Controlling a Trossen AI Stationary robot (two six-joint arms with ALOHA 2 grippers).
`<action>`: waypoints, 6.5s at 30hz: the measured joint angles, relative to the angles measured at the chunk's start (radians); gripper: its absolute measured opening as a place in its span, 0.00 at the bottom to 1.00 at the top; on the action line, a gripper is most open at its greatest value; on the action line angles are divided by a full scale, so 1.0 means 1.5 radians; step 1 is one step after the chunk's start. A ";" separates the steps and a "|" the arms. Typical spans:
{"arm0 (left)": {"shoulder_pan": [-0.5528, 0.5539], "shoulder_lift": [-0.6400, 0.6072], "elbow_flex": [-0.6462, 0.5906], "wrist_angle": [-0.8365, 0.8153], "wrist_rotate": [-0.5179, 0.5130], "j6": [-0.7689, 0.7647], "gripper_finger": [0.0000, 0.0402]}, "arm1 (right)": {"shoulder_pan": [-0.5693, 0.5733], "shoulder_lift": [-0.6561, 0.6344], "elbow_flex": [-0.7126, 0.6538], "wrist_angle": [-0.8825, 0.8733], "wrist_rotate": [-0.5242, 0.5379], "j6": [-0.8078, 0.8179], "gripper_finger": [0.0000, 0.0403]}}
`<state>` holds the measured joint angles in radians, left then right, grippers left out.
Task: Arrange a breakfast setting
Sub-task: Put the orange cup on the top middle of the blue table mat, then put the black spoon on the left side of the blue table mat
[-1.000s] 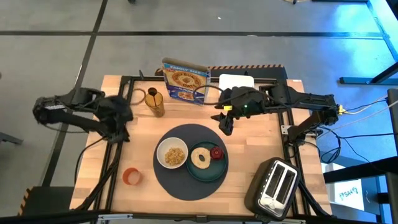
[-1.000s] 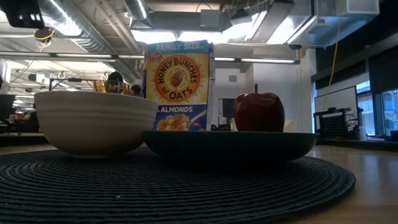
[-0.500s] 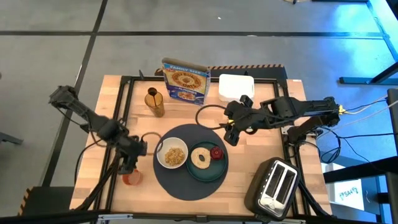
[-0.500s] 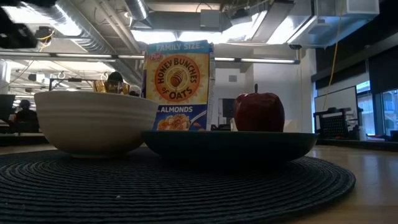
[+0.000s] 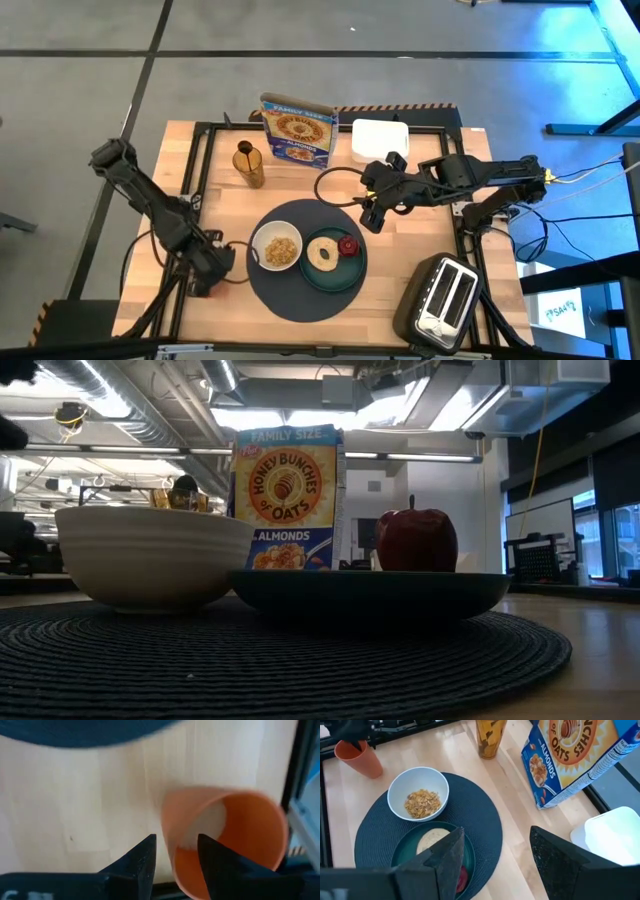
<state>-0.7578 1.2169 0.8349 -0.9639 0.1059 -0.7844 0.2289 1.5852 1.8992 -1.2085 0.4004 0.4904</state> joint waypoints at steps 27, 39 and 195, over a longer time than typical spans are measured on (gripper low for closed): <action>0.345 0.048 0.412 -0.269 -0.215 0.181 0.01 | 0.001 -0.105 0.000 -0.043 0.008 0.125 0.54; 0.615 0.339 0.504 -0.126 -0.135 0.377 0.00 | 0.001 -0.103 0.000 -0.111 0.011 0.211 0.54; 0.610 -0.135 -0.236 0.281 0.210 0.145 0.16 | -0.004 -0.104 -0.001 -0.033 0.013 0.193 0.54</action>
<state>0.1566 1.0138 0.4812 -0.5422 0.4216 -0.5663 0.2222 1.4292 1.8984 -1.2579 0.4201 0.7803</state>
